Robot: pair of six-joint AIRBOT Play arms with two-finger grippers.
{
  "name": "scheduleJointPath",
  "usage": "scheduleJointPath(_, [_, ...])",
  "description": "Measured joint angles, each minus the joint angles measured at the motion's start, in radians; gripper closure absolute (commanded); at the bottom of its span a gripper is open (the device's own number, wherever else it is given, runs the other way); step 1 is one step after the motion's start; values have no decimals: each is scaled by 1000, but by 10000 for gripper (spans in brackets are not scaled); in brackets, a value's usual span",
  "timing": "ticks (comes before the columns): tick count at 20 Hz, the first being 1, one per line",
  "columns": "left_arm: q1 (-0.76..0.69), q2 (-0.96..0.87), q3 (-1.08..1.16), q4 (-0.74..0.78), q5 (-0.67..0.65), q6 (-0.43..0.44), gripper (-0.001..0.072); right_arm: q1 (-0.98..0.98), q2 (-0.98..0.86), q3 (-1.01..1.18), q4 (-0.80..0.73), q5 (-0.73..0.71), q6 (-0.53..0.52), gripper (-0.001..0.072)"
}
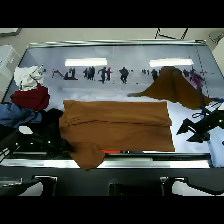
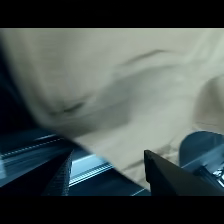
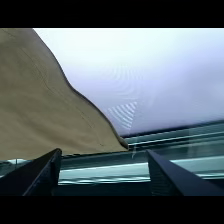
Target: Fold the clothes and pants, and hang the long-sleeved shirts on hangers.
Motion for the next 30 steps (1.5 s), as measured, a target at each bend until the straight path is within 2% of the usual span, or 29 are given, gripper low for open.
scheduleJointPath(2, [-37,-1,-13,-33,29,-3,342,-1,2,-5,0,0,-7,86])
scheduleJointPath(3, [-56,-3,-18,-42,45,-10,370,-1,3,-6,-1,0,-8,86])
scheduleJointPath(4, [-75,-3,-21,-48,58,-18,538,-1,3,-8,-4,1,-14,86])
scheduleJointPath(5, [-90,-5,-24,-47,75,-21,643,-1,3,-8,-6,1,-14,91])
scheduleJointPath(6, [-102,-5,-26,-43,84,-25,682,-1,3,-10,-14,0,-16,108])
scheduleJointPath(12, [-128,-3,-26,-64,81,-31,682,-1,3,-142,-41,-48,-69,107])
scheduleJointPath(18, [-127,-3,-26,-72,75,-25,682,-1,3,-254,47,-122,-142,179])
scheduleJointPath(19, [-124,-3,-26,-73,74,-24,682,-2,0,-263,61,-128,-145,218])
scheduleJointPath(20, [-121,-3,-26,-73,73,-24,682,-2,-4,-273,82,-131,-150,356])
scheduleJointPath(21, [-118,-3,-26,-74,72,-24,682,-2,-10,-286,110,-142,-158,441])
scheduleJointPath(22, [-114,-3,-25,-74,71,-24,682,-2,-12,-294,118,-151,-168,654])
scheduleJointPath(27, [-77,16,31,-64,40,-15,683,-1,-3,-288,141,-163,-216,669])
scheduleJointPath(30, [-51,21,141,-48,0,-18,683,0,15,-220,192,-130,-200,670])
